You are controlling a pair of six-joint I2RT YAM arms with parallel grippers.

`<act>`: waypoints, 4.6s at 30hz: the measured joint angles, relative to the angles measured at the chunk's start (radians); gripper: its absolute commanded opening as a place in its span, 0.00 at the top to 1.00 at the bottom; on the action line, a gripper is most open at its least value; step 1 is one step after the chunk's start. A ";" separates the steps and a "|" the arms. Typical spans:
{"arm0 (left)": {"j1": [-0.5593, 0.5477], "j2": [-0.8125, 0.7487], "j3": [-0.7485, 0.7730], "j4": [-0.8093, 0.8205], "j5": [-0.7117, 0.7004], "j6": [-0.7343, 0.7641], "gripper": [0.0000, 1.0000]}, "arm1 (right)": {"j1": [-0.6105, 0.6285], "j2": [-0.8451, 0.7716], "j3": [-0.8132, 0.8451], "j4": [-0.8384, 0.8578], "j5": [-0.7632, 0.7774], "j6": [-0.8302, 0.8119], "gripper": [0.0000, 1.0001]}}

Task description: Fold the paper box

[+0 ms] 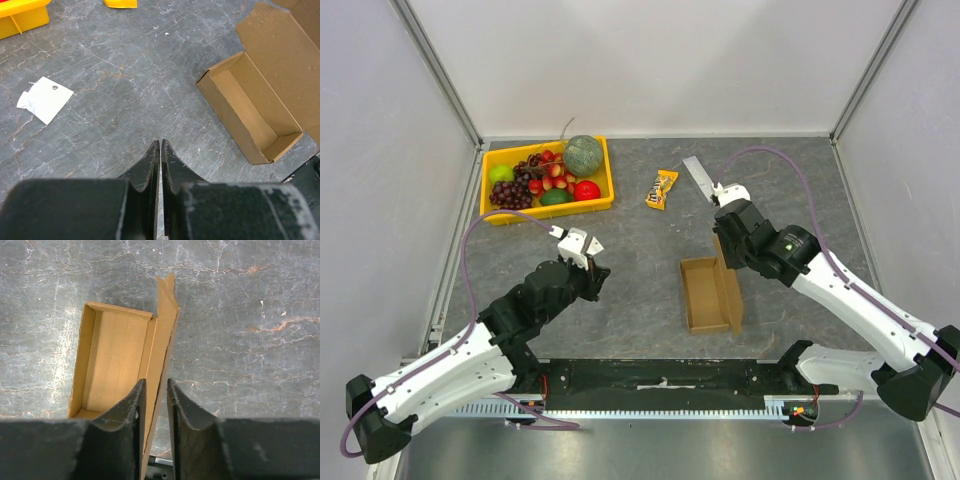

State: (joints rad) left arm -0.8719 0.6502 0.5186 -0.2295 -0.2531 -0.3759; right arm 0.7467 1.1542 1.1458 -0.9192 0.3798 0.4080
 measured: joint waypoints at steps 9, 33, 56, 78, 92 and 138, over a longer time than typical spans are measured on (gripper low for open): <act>0.000 0.011 0.000 0.000 0.000 -0.003 0.87 | -0.021 -0.028 -0.002 -0.003 -0.018 0.012 0.46; 0.000 0.031 0.049 -0.008 -0.016 -0.020 0.71 | -0.062 -0.087 0.049 0.017 0.082 -0.011 0.02; 0.006 0.110 0.144 -0.080 0.000 -0.042 0.70 | -0.070 -0.140 0.043 0.097 0.008 0.199 0.02; 0.205 0.208 0.175 -0.106 0.127 -0.088 0.42 | -0.070 -0.103 0.063 0.136 -0.010 0.154 0.04; 0.493 0.571 0.226 -0.121 0.098 -0.133 0.04 | -0.070 -0.129 0.008 0.135 -0.097 0.138 0.05; 0.526 1.130 0.629 -0.205 0.253 0.361 0.14 | -0.070 -0.171 -0.116 0.120 -0.177 0.101 0.05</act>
State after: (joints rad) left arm -0.3454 1.7805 1.1477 -0.4347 0.0002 -0.0151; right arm 0.6769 0.9833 1.0302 -0.7990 0.2024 0.5095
